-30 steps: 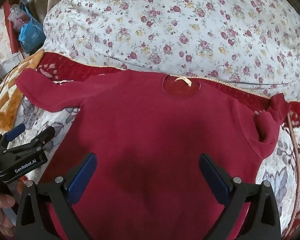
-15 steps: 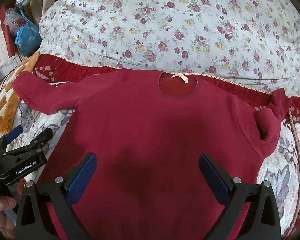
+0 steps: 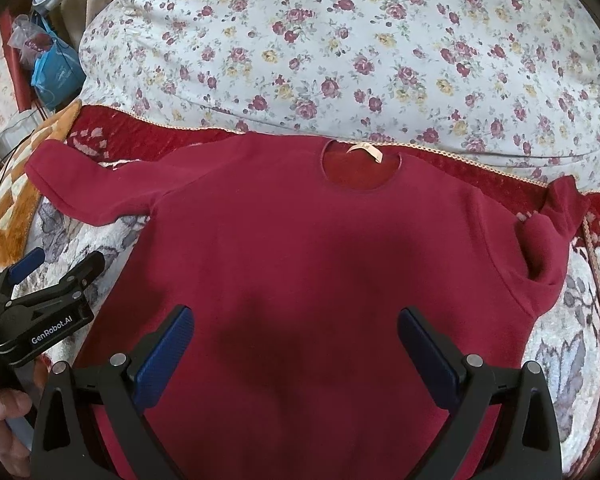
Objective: Fold small clothes
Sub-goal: 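Move both tools over the red sweater to inspect its spread layout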
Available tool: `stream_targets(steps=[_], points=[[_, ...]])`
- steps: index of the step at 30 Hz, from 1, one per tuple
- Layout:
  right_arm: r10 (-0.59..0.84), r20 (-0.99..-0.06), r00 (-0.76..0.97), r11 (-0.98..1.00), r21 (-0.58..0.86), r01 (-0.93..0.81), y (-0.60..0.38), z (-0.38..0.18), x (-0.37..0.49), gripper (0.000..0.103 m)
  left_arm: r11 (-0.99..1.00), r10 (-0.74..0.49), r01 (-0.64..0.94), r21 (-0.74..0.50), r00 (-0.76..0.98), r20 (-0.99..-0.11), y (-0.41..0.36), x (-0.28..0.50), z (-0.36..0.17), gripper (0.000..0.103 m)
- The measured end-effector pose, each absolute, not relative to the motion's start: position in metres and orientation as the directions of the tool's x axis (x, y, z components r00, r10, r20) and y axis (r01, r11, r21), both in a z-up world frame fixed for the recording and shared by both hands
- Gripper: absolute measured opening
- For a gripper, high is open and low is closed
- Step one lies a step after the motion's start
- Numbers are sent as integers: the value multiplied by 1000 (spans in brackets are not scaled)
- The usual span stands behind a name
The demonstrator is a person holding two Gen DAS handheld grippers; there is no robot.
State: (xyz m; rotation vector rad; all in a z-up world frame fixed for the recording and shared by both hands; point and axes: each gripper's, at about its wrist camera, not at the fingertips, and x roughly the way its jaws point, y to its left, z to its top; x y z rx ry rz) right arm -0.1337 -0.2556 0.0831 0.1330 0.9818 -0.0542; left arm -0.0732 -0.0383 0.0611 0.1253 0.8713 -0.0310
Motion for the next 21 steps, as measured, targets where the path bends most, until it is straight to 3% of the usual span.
stream_targets(steps=[10, 21], points=[[32, -835, 549, 991, 98, 91, -262, 83, -131, 103, 998, 47, 6, 66, 640, -767, -15, -52, 75, 103], [80, -845, 529, 980, 162, 111, -280, 74, -136, 103, 898, 432, -364, 248, 616, -659, 81, 55, 112, 103]])
